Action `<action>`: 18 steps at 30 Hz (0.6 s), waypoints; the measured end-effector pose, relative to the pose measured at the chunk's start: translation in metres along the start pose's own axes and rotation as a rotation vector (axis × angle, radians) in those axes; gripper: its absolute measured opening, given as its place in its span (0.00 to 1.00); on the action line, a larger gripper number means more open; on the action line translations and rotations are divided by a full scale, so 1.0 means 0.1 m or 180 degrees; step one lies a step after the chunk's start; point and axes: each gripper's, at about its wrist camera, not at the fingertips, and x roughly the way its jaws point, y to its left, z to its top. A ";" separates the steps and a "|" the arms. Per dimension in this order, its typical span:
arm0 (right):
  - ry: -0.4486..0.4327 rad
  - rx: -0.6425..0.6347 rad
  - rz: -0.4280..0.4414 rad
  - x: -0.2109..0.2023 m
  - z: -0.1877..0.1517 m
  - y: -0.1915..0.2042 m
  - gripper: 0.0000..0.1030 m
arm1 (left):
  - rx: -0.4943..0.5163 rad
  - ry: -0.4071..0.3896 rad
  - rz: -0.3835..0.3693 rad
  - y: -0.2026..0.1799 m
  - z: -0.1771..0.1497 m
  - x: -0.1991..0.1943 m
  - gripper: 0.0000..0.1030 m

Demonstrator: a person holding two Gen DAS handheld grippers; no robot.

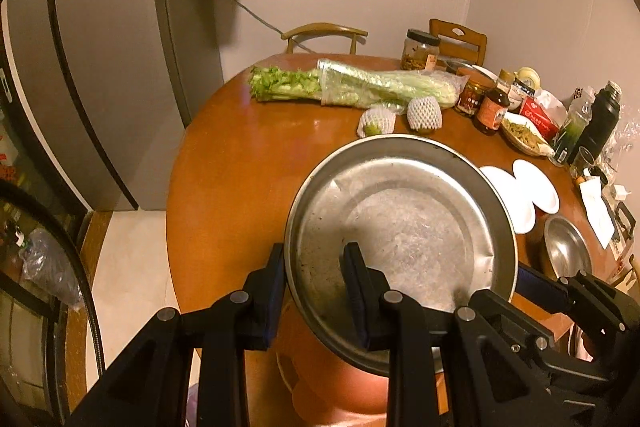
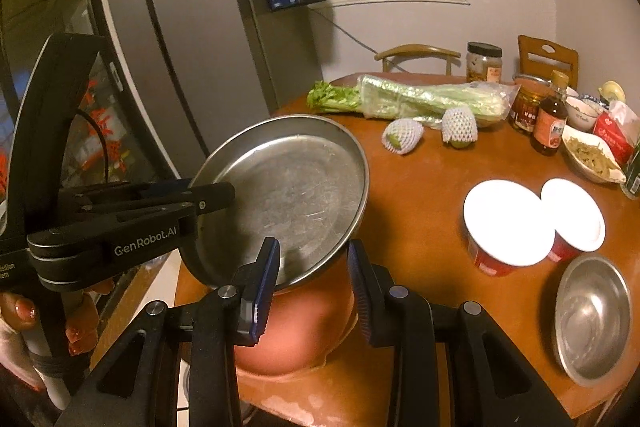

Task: Organize plates and bowls
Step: 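Lift the metal tray with the left tool and carry it over the orange plate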

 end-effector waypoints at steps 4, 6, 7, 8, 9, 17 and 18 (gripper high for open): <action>0.0081 -0.0027 0.0000 0.00 -0.15 0.03 0.35 | -0.0007 0.0062 0.0009 -0.01 -0.15 0.03 0.28; 0.0117 -0.0034 0.0010 0.00 -0.21 0.03 0.35 | 0.0001 0.0094 0.0020 -0.03 -0.22 0.06 0.28; 0.0131 -0.0038 0.0006 0.00 -0.23 0.03 0.35 | -0.0003 0.0109 0.0023 -0.04 -0.24 0.08 0.28; 0.0143 -0.0041 0.0008 0.01 -0.26 0.02 0.35 | -0.0008 0.0124 0.0022 -0.04 -0.28 0.09 0.28; 0.0158 -0.0042 0.0014 0.00 -0.28 0.01 0.35 | -0.0013 0.0132 0.0012 -0.04 -0.30 0.10 0.28; 0.0249 -0.0065 0.0027 0.02 -0.41 -0.03 0.35 | -0.0088 0.0187 0.0011 -0.07 -0.47 0.16 0.28; 0.0259 -0.0064 0.0038 0.03 -0.42 -0.04 0.35 | -0.0095 0.0194 0.0013 -0.08 -0.48 0.17 0.28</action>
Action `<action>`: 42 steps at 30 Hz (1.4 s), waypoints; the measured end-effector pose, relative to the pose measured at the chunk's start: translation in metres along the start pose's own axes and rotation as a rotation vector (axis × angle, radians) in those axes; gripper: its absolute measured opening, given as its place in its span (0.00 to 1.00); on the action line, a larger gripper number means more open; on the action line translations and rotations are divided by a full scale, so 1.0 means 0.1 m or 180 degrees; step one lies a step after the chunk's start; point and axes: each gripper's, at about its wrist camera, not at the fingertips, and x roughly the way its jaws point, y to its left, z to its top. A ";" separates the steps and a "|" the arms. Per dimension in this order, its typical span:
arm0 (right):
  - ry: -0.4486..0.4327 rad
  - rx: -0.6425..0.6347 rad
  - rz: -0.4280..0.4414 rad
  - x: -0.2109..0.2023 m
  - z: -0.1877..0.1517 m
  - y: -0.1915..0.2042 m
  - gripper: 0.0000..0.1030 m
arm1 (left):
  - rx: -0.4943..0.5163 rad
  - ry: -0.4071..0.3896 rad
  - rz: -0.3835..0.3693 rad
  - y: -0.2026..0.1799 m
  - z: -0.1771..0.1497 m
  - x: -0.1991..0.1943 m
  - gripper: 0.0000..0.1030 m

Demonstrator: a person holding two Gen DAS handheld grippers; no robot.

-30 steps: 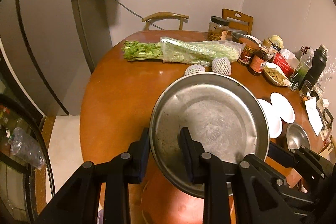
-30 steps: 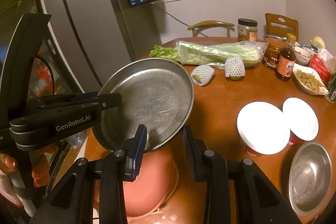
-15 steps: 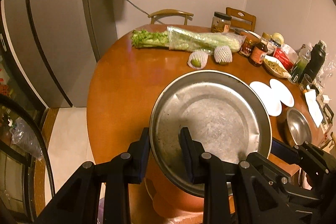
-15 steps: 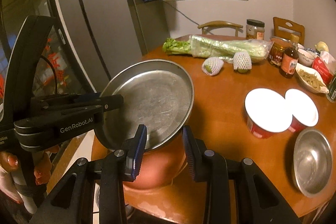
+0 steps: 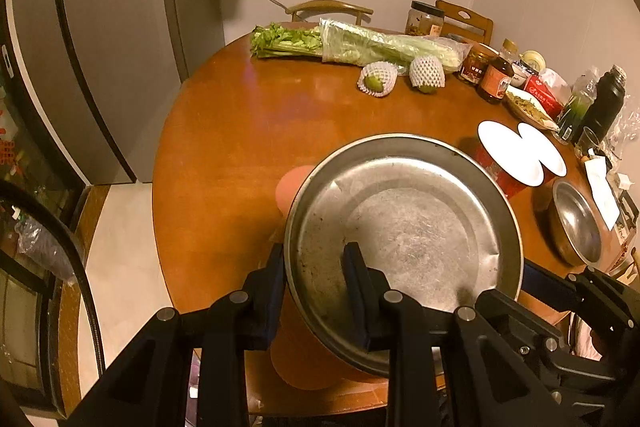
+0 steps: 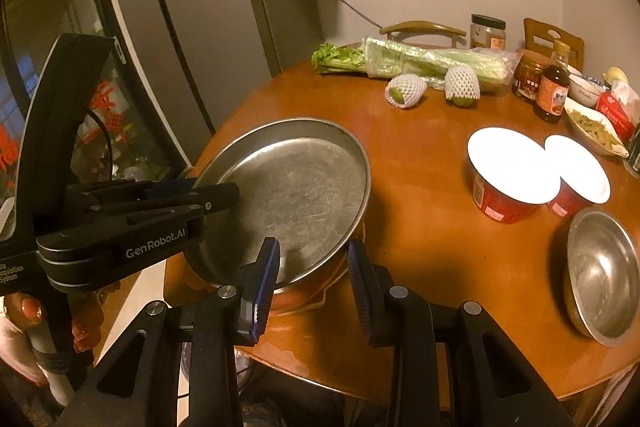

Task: Organize plates and bowls
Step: 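Lift the metal tray with the left tool and carry it over the orange plate, then lower the grey metal tray onto the orange plate with the left tool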

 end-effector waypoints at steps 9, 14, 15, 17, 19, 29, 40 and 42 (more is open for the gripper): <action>0.0090 -0.0039 0.0040 0.03 -0.09 -0.02 0.35 | -0.0024 0.0021 0.0066 -0.03 -0.12 0.02 0.28; 0.0126 -0.0057 0.0040 0.05 -0.11 -0.02 0.35 | -0.0002 0.0065 0.0079 -0.03 -0.16 0.06 0.28; 0.0135 -0.0058 0.0044 0.05 -0.11 -0.02 0.35 | -0.0005 0.0086 0.0081 -0.03 -0.16 0.08 0.28; 0.0153 -0.0062 0.0050 0.07 -0.12 -0.02 0.35 | -0.0006 0.0093 0.0092 -0.02 -0.17 0.10 0.28; 0.0166 -0.0065 0.0053 0.09 -0.12 -0.01 0.35 | -0.0018 0.0107 0.0102 -0.01 -0.17 0.12 0.28; 0.0180 -0.0084 0.0063 0.19 -0.07 0.00 0.35 | -0.0013 0.0095 0.0232 -0.01 -0.16 0.17 0.29; 0.0125 -0.0112 -0.0004 0.28 0.04 0.01 0.35 | 0.0019 0.0130 0.0310 -0.01 -0.15 0.19 0.32; 0.0120 -0.0107 -0.0013 0.29 0.05 0.00 0.35 | 0.0016 0.0136 0.0304 -0.01 -0.15 0.20 0.33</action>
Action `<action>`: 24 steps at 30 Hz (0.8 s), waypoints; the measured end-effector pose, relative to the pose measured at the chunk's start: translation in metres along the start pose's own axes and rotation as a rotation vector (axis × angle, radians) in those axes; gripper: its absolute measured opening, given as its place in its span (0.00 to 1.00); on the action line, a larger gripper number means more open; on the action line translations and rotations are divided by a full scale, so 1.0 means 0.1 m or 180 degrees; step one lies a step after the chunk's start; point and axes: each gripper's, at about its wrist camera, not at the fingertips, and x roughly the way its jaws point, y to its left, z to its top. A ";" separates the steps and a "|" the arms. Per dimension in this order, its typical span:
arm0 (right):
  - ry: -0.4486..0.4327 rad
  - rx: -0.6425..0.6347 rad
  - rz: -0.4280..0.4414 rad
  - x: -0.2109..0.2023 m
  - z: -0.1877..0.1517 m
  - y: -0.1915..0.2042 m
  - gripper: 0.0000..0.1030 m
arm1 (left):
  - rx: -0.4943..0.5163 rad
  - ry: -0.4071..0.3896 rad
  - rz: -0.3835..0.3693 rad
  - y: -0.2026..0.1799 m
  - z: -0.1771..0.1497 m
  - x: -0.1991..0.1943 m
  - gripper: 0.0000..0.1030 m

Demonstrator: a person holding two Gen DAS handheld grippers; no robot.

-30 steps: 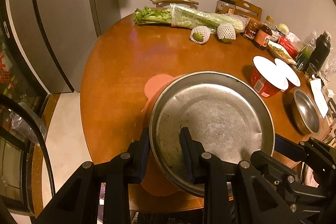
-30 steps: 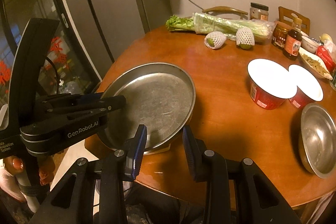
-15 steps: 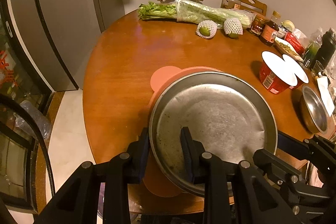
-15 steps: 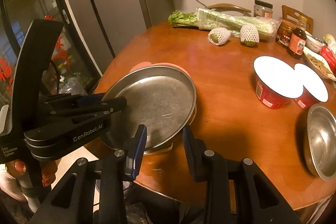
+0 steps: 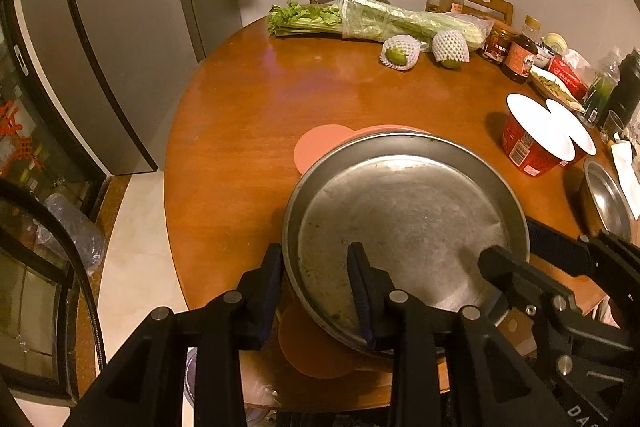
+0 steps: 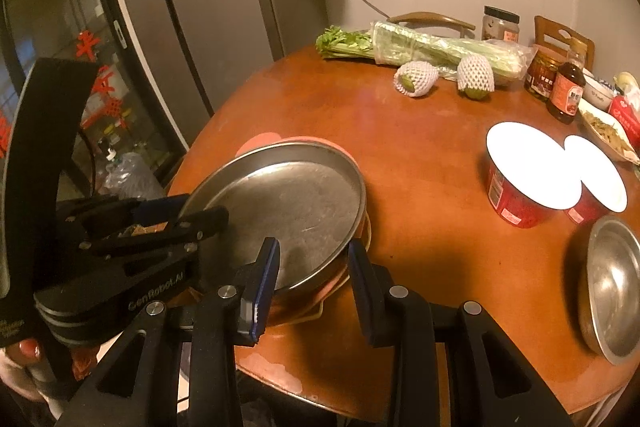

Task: Organize plates and bowls
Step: 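Lower the grey metal tray onto the orange plate with the left tool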

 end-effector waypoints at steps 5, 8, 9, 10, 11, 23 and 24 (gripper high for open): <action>-0.0020 0.0013 -0.0016 0.03 0.04 -0.02 0.35 | 0.0023 0.0005 0.0004 -0.02 0.01 0.02 0.39; -0.0040 0.0001 -0.0051 0.04 0.05 -0.02 0.35 | 0.0021 0.0003 0.0016 -0.02 0.01 0.02 0.40; -0.0039 0.0013 -0.0044 0.04 0.05 -0.03 0.35 | 0.0009 0.0003 0.0015 -0.02 0.01 0.02 0.40; -0.0035 0.0025 -0.0042 0.04 0.05 -0.05 0.35 | -0.0006 0.0000 0.0015 -0.01 0.01 0.03 0.41; -0.0028 0.0034 -0.0043 0.05 0.06 -0.05 0.35 | -0.0003 -0.0003 0.0023 -0.01 0.01 0.03 0.41; -0.0020 0.0055 -0.0029 0.07 0.08 -0.08 0.36 | -0.0052 -0.0018 -0.0019 0.03 -0.01 0.03 0.45; -0.0018 0.0057 -0.0027 0.07 0.07 -0.08 0.36 | -0.0064 -0.0028 -0.0036 0.04 -0.01 0.02 0.45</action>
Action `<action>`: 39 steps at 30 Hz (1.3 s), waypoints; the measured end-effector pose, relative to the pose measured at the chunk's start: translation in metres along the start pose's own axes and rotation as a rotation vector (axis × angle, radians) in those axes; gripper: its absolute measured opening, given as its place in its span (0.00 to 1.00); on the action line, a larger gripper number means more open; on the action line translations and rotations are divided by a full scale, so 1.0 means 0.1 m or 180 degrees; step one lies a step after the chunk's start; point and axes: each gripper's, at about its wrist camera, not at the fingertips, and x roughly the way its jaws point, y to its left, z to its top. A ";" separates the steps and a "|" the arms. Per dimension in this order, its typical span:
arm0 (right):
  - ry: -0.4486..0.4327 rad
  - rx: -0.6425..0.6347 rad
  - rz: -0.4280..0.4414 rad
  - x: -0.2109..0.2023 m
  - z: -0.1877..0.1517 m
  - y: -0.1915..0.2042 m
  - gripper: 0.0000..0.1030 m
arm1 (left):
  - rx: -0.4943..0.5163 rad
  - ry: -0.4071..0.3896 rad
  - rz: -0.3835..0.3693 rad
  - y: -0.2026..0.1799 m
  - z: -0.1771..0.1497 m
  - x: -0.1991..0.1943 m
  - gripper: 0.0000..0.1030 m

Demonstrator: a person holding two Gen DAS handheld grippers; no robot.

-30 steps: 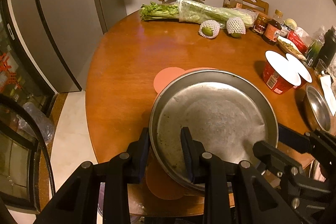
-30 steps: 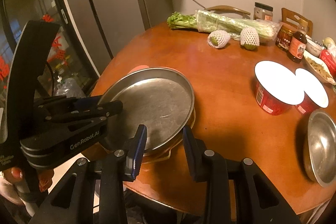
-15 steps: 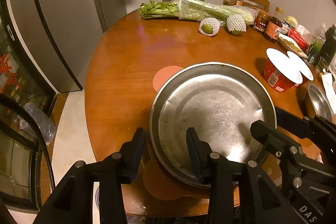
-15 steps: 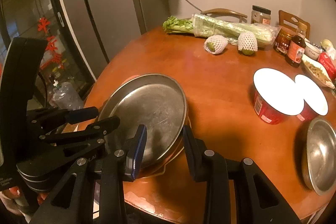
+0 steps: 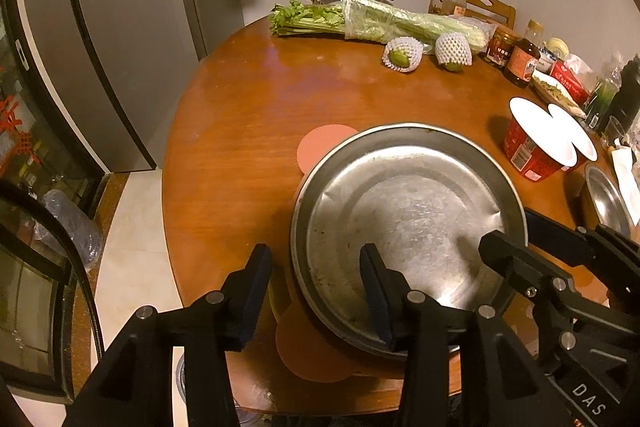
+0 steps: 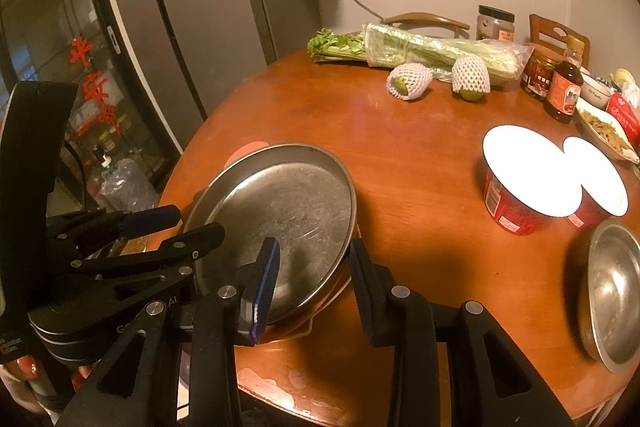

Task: Organize plates and bowls
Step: 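Lower the grey metal tray onto the orange plate with the left tool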

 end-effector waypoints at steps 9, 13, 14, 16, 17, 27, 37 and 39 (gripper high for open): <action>0.0000 0.0116 0.0152 -0.03 0.02 -0.09 0.38 | -0.0058 -0.0075 0.0028 0.03 0.00 -0.10 0.45; -0.0042 0.0141 0.0166 -0.07 0.02 -0.11 0.39 | -0.0068 -0.0142 0.0116 0.07 0.00 -0.18 0.45; -0.0046 0.0152 0.0175 -0.08 0.02 -0.12 0.40 | -0.0079 -0.0149 0.0121 0.08 -0.01 -0.19 0.45; -0.0057 0.0154 0.0168 -0.11 0.00 -0.12 0.43 | -0.0116 -0.0175 0.0105 0.11 -0.02 -0.22 0.46; -0.0050 0.0161 0.0175 -0.11 0.00 -0.13 0.44 | -0.0140 -0.0167 0.0102 0.14 -0.03 -0.22 0.47; 0.0046 0.0247 0.0287 -0.08 -0.08 -0.22 0.49 | -0.0445 0.0052 -0.0180 0.26 -0.15 -0.03 0.48; 0.0169 0.0248 0.0299 0.02 -0.13 -0.26 0.50 | -0.0440 0.0179 -0.0168 0.10 -0.13 0.15 0.51; 0.0188 0.0230 0.0299 0.05 -0.13 -0.27 0.50 | -0.0438 0.0190 -0.0167 0.08 -0.10 0.16 0.51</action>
